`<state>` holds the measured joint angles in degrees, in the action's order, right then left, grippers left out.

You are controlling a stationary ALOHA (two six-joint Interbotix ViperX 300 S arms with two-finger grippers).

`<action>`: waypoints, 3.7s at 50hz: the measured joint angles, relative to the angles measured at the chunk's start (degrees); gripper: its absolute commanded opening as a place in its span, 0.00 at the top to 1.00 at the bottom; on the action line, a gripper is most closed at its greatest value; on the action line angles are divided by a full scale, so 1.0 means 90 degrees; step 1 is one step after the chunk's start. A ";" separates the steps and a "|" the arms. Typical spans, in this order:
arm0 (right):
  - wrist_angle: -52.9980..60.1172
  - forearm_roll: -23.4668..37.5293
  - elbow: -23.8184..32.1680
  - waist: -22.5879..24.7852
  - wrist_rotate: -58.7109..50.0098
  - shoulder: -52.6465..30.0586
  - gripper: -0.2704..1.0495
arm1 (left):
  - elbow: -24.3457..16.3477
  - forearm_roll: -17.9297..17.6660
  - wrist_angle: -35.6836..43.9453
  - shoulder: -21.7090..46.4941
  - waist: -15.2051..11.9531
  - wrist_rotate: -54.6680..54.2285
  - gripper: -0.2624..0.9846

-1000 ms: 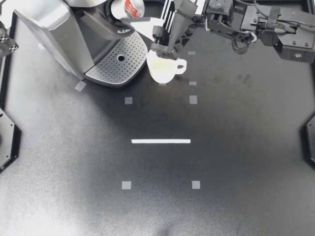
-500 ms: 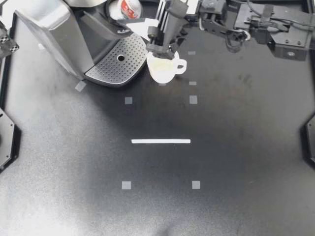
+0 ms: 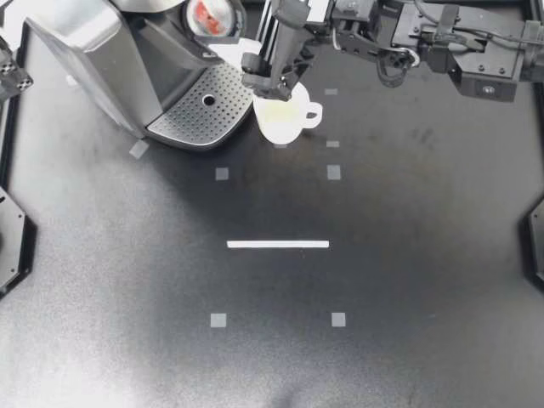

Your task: Place the coffee capsule inside the capsule container, then place the cup onto the center of the cup tray.

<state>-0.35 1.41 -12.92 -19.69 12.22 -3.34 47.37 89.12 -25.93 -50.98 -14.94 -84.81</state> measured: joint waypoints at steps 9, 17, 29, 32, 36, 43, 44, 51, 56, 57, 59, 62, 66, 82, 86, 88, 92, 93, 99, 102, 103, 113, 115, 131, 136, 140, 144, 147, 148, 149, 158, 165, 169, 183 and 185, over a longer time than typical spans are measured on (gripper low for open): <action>0.0000 0.0010 0.0000 0.0000 -0.0010 0.0010 0.18 | 0.0000 0.0010 0.0000 0.0000 0.0000 0.0010 0.70; -0.0010 0.0010 -0.0068 0.0000 -0.0029 0.0107 0.18 | 0.0029 0.0020 -0.0400 0.0000 0.0000 0.0010 0.70; -0.0010 -0.0068 -0.0703 0.0000 -0.0166 0.0791 0.18 | 0.0039 0.0195 -0.1504 0.0010 0.0000 -0.0010 0.70; 0.0000 -0.0088 -0.0869 0.0020 -0.0195 0.1006 0.18 | 0.0039 0.0244 -0.1885 0.0000 -0.0010 -0.0020 0.70; 0.0000 -0.0098 -0.1104 0.0137 -0.0205 0.1309 0.19 | 0.0039 0.0283 -0.2236 0.0020 -0.0010 -0.0020 0.70; 0.0049 -0.0166 -0.1436 0.0479 -0.0215 0.1748 0.21 | 0.0039 0.0332 -0.2471 0.0146 -0.0205 -0.0029 0.70; 0.0068 -0.0186 -0.1475 0.0527 -0.0215 0.1797 0.21 | 0.0039 0.0342 -0.2471 0.0176 -0.0244 -0.0039 0.70; 0.0400 -0.0254 -0.1846 0.0801 -0.0205 0.2168 0.31 | -0.0020 0.0342 -0.2275 0.0498 -0.0703 -0.0078 0.70; 0.0781 -0.0264 -0.2188 0.0928 -0.0215 0.2422 0.39 | -0.0098 0.0342 -0.2002 0.0732 -0.0967 -0.0088 0.70; 0.0859 -0.0273 -0.2246 0.0938 -0.0215 0.2471 0.41 | -0.0117 0.0342 -0.1963 0.0762 -0.0996 -0.0088 0.70; 0.1025 -0.0283 -0.2383 0.0957 -0.0215 0.2549 0.43 | -0.0146 0.0342 -0.1875 0.0820 -0.1055 -0.0098 0.70; 0.1260 -0.0293 -0.2559 0.0977 -0.0215 0.2686 0.46 | -0.0186 0.0342 -0.1807 0.0879 -0.1123 -0.0127 0.70; 0.1514 -0.0303 -0.2764 0.0986 -0.0264 0.2813 0.46 | -0.0244 0.0352 -0.1719 0.0967 -0.1172 -0.0176 0.70; 0.1807 -0.0303 -0.3047 0.1006 -0.0391 0.2988 0.46 | -0.0469 0.0342 -0.1387 0.1396 -0.1182 -0.0342 0.70; 0.1816 -0.0303 -0.3086 0.1006 -0.0400 0.2998 0.46 | -0.0527 0.0352 -0.1230 0.1475 -0.1191 -0.0352 0.70; 0.1836 -0.0303 -0.3105 0.1006 -0.0400 0.3008 0.46 | -0.0566 0.0342 -0.1123 0.1504 -0.1191 -0.0361 0.70; 0.1855 -0.0303 -0.3105 0.1006 -0.0400 0.3018 0.46 | -0.0625 0.0342 -0.0859 0.1543 -0.1191 -0.0430 0.70; 0.1865 -0.0303 -0.3105 0.1006 -0.0400 0.3018 0.46 | -0.0635 0.0332 -0.0781 0.1562 -0.1191 -0.0479 0.70; 0.1865 -0.0303 -0.3115 0.1006 -0.0400 0.3018 0.46 | -0.0654 0.0322 -0.0254 0.1689 -0.1191 -0.0732 0.70; 0.1885 -0.0303 -0.3115 0.1006 -0.0400 0.3018 0.46 | -0.0664 0.0313 0.0039 0.1670 -0.1191 -0.0859 0.70; 0.1885 -0.0303 -0.3115 0.1006 -0.0400 0.3027 0.46 | -0.0664 0.0313 0.0156 0.1660 -0.1191 -0.0898 0.70; 0.1904 -0.0313 -0.3115 0.1006 -0.0400 0.3027 0.46 | -0.0664 0.0303 0.1348 0.1680 -0.1191 -0.1377 0.70; 0.1904 -0.0303 -0.3115 0.1006 -0.0400 0.3018 0.46 | -0.0664 0.0303 0.1504 0.1689 -0.1191 -0.1436 0.70; 0.2021 -0.0303 -0.3115 0.1006 -0.0400 0.3018 0.46 | -0.0693 0.0303 0.1514 0.1992 -0.0703 -0.1523 0.70; 0.2031 -0.0303 -0.3145 0.1006 -0.0420 0.3027 0.46 | -0.0693 0.0293 0.1475 0.2129 -0.0664 -0.1553 0.70; 0.2041 -0.0313 -0.3184 0.1006 -0.0420 0.3027 0.46 | -0.0693 0.0293 0.1475 0.2197 -0.0654 -0.1553 0.70; 0.2041 -0.0303 -0.3203 0.1006 -0.0420 0.3047 0.46 | -0.0713 0.0234 0.1445 0.2285 -0.0625 -0.1553 0.70; 0.2041 -0.0303 -0.3213 0.1006 -0.0420 0.3066 0.46 | -0.0723 0.0186 0.1436 0.2373 -0.0576 -0.1543 0.70; 0.2041 -0.0303 -0.3223 0.1006 -0.0420 0.3076 0.46 | -0.0723 0.0176 0.1436 0.2422 -0.0557 -0.1553 0.70; 0.2041 -0.0303 -0.3223 0.1006 -0.0420 0.3076 0.46 | -0.0723 0.0176 0.1436 0.2471 -0.0537 -0.1533 0.70; 0.2041 -0.0313 -0.3252 0.1006 -0.0400 0.3076 0.46 | -0.0723 0.0059 0.1357 0.2627 -0.0352 -0.1514 0.70; 0.2031 -0.0303 -0.3271 0.1006 -0.0400 0.3076 0.46 | -0.0791 0.0029 0.1113 0.2754 -0.0127 -0.1494 0.70; 0.1943 -0.0303 -0.3281 0.1006 -0.0400 0.3115 0.46 | -0.0859 0.0000 0.0859 0.2822 0.0127 -0.1455 0.70; 0.1162 -0.0303 -0.3271 0.0908 -0.0391 0.3398 0.46 | -0.1387 -0.0029 -0.1025 0.2842 0.1270 -0.0801 0.70; 0.1064 -0.0303 -0.3281 0.0889 -0.0381 0.3447 0.46 | -0.1504 -0.0059 -0.1396 0.2852 0.1426 -0.0566 0.70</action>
<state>9.23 -1.32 -42.45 -11.69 8.79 27.69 33.84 88.59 -38.50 -25.31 -2.11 -89.91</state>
